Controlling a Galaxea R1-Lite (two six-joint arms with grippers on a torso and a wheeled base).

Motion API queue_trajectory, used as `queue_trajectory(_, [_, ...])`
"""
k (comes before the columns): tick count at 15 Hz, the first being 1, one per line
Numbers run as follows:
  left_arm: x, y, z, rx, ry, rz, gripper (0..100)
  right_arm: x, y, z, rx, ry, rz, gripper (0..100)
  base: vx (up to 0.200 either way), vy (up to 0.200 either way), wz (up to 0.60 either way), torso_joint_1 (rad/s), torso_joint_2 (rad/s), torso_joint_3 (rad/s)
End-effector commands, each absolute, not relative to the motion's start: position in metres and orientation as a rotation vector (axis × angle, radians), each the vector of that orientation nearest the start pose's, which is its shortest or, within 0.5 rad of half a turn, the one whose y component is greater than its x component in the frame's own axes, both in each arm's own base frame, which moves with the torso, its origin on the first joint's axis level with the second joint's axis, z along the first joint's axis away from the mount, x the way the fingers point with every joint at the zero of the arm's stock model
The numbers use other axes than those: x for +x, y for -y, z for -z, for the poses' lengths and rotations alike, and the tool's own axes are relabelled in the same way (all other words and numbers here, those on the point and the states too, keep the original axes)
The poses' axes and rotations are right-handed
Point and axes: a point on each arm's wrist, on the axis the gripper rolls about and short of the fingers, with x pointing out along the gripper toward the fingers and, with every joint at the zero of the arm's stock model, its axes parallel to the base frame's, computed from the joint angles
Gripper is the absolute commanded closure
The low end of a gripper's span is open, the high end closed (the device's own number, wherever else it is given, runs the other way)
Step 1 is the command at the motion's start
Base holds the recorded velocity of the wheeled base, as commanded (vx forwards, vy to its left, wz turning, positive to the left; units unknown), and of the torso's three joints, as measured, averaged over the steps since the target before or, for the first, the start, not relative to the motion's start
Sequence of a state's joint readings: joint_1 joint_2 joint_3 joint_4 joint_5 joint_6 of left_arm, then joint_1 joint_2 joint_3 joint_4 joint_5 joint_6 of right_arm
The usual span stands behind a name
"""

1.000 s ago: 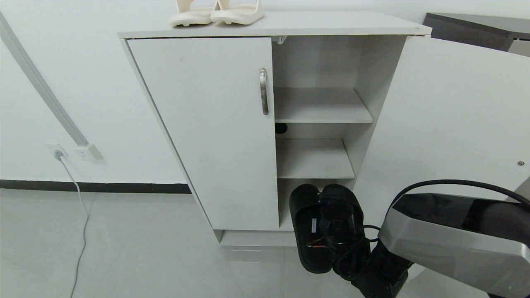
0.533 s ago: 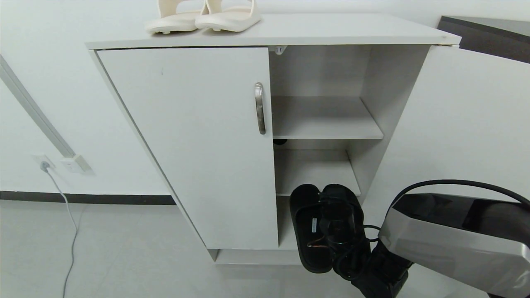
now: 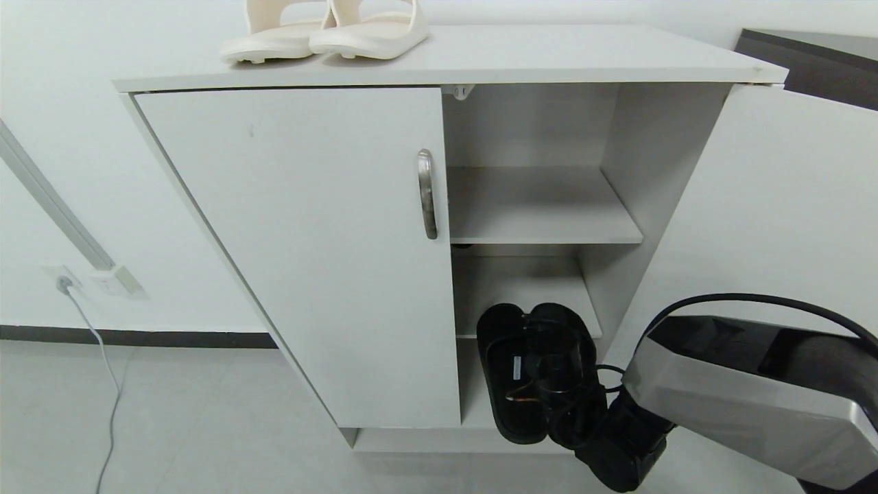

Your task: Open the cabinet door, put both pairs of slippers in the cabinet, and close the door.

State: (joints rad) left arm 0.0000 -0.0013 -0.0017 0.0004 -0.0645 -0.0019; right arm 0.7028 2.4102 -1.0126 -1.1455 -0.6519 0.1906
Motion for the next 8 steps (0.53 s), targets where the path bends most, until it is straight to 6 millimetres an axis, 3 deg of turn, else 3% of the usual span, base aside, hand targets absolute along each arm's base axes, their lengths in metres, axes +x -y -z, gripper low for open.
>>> queue_trajectory(1, [-0.023,0.001,-0.076,-0.005,0.001,0.048,100,0.355,-0.259,-0.013,0.043,-0.194,-0.006,100,0.000,0.000,0.00,0.000,0.00,0.000])
queue_trajectory(4, [-0.023,0.001,-0.076,-0.012,0.001,0.043,100,0.388,-0.259,-0.013,0.047,-0.181,0.032,100,0.000,0.000,0.00,0.000,0.00,0.000])
queue_trajectory(7, [-0.023,0.001,-0.076,-0.011,0.001,0.043,100,0.388,-0.260,-0.011,0.045,-0.181,0.028,100,0.000,0.000,0.00,0.000,0.00,0.000])
queue_trajectory(8, [-0.023,0.001,-0.076,-0.011,0.001,0.043,100,0.387,-0.261,-0.013,0.049,-0.178,0.027,100,0.200,0.000,0.00,0.007,0.01,0.007])
